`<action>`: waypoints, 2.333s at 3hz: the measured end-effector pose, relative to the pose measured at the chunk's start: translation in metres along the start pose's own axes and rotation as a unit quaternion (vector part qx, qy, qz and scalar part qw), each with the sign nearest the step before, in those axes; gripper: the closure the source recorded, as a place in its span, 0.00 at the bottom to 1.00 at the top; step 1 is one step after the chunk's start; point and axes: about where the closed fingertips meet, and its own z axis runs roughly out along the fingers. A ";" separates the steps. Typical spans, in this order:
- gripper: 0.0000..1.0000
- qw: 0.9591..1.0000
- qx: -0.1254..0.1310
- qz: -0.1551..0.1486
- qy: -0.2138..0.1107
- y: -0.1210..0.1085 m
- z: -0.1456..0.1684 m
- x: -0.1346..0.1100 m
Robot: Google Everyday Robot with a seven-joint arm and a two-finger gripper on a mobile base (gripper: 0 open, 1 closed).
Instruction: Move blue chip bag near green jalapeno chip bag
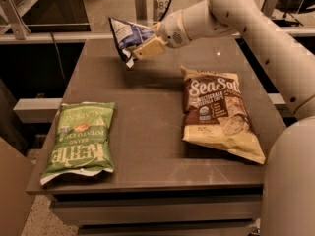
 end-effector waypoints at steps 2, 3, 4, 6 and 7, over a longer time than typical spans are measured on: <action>1.00 0.998 -0.053 -0.029 0.011 0.036 0.024 -0.024; 1.00 0.991 -0.110 -0.066 0.024 0.080 0.043 -0.045; 1.00 0.981 -0.169 -0.087 0.029 0.123 0.059 -0.057; 0.59 0.972 -0.213 -0.077 0.060 0.174 0.054 -0.052; 0.36 0.973 -0.209 -0.063 0.074 0.195 0.039 -0.045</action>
Offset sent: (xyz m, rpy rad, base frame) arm -0.0661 0.0720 0.0151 -0.0745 -0.0015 0.2465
